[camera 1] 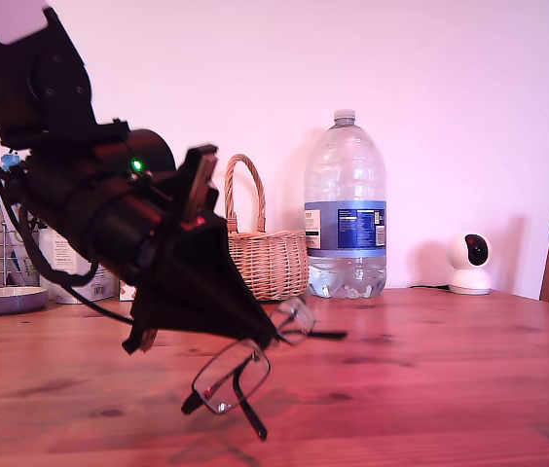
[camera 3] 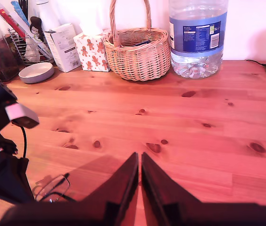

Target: Pick up the glasses and close them, then place them back on the table

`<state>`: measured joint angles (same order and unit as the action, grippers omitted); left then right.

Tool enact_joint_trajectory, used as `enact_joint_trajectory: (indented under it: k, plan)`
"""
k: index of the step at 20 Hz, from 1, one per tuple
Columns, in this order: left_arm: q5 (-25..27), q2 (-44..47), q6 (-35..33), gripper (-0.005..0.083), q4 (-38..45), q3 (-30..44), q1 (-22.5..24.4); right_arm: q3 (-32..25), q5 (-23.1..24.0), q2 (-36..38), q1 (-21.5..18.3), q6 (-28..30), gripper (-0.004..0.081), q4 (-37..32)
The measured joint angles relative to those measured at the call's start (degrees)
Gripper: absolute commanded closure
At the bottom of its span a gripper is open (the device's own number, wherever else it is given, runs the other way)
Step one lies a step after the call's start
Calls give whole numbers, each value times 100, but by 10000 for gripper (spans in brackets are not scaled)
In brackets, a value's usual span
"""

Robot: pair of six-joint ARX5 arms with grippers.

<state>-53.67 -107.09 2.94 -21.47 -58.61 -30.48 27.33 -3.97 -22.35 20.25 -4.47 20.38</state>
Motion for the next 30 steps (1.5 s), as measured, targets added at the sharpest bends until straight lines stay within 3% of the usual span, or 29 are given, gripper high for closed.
enact_joint_trajectory:
  k: [19, 25, 30]
  plan:
    - [758, -192, -310, 779, -358, -129, -90, 0, -20, 0, 0, 0, 780, 4]
    - [925, -192, -313, 612, -269, -129, -101, 0, -22, 0, 0, 0, 780, 4]
    - [925, -192, -437, 605, -254, -129, -101, 0, -22, 0, 0, 0, 780, 4]
